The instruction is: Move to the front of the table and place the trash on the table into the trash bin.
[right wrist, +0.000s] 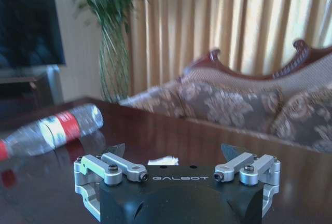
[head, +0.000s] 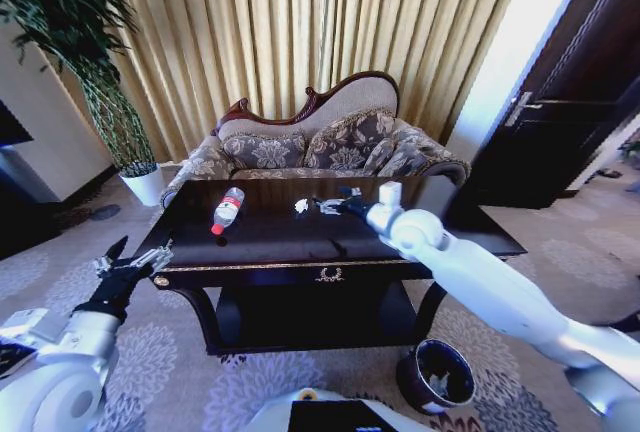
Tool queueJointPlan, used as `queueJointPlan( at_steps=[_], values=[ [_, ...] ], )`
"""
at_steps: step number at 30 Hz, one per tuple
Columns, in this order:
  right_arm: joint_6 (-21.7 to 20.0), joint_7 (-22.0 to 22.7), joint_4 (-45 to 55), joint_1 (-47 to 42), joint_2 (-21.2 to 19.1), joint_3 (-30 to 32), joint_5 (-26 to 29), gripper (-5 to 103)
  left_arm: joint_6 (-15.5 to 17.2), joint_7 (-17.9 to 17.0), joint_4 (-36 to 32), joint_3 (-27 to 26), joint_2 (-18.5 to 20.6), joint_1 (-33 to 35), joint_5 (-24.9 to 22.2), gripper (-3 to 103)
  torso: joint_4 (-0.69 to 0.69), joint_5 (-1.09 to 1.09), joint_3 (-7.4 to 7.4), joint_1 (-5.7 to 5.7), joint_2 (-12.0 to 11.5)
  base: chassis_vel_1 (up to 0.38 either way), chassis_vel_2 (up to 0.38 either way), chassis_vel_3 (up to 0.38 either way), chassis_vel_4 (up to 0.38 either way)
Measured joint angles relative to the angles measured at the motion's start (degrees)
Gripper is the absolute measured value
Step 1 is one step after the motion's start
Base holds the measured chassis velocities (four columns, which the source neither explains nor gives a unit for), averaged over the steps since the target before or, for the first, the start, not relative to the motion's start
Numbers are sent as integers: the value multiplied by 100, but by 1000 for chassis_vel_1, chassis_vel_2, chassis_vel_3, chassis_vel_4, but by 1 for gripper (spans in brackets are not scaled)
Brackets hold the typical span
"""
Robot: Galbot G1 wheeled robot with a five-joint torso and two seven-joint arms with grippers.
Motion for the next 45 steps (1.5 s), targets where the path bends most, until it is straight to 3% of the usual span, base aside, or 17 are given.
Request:
queueJointPlan(
  at_steps=[6,11,28,45],
  values=[
    [-641,797,-183,303,457,-337,257,100,3,-8,0,-68,4,2,10,100,0,-1,0,0,0,0,0,0,0],
    [-828,1219,-547,457,893,-475,320,100,17,-16,0,-112,0,28,13,100,1,0,0,0,0,0,0,0,0],
    [-992,1430,-1231,587,1475,-573,340,100,55,-33,0,-126,-55,54,14,100,0,0,-1,0,0,0,0,0,0],
    [-953,1390,-1535,616,1576,-597,195,100,56,-24,0,-152,-31,39,13,100,0,0,0,-1,0,0,0,0,0]
  ],
)
